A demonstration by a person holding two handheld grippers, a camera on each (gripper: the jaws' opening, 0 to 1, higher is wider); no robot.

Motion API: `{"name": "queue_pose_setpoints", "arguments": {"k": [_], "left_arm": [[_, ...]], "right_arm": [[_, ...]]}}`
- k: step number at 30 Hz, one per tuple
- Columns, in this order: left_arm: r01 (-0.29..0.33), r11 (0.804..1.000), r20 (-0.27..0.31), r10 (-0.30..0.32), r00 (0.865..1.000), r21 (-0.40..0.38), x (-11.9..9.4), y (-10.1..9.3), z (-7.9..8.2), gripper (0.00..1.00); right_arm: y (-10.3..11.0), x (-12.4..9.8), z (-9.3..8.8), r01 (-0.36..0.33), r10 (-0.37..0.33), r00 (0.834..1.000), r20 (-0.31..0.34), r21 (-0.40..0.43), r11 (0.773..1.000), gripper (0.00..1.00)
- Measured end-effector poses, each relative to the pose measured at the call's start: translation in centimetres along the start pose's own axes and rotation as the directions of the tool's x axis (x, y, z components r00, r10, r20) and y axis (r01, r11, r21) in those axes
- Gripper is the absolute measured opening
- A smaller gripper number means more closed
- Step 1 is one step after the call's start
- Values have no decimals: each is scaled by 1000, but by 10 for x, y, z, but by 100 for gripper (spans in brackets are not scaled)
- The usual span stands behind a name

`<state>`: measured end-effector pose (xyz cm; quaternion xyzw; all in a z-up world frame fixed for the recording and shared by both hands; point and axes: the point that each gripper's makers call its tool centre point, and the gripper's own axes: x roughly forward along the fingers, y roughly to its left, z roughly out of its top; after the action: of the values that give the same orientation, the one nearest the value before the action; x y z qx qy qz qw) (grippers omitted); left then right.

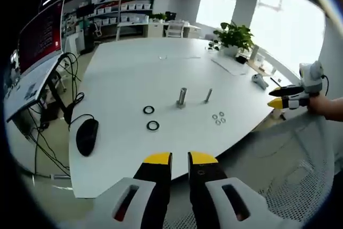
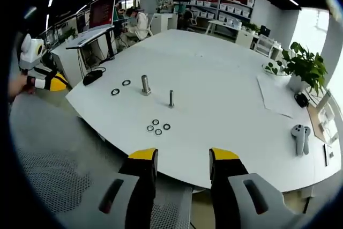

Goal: Place the washer onto the threaded stud by aligning its center hole with the stud, sliding it down to the base, and recovering from edge contact or off-axis alignment until the washer reaches the visible bottom stop.

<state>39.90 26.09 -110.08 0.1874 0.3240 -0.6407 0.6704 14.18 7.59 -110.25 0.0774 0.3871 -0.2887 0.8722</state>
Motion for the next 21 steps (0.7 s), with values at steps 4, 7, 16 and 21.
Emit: {"name": "queue_pose_setpoints", "arguments": {"k": [4,7,16,21], "left_arm": [[0,1000,10,0,1000,-9,-4,-4,4,10],[0,1000,9,1,1000,-12,-1,-2,2,11],[21,1000,-21,-21,1000,-11,1,-10,-4,14],[15,1000,-22,-16,1000,-13,-1,-9,-4,13]], "right_arm": [[-1,1,2,-1,1,1000,14,6,1000,40],[0,2,1,-7,7,1000,7,2,1000,40],[7,0,-1,-23,23,1000,4,0,1000,38],[6,-1,0,-25,25,1000,3,1,1000,37]]}}
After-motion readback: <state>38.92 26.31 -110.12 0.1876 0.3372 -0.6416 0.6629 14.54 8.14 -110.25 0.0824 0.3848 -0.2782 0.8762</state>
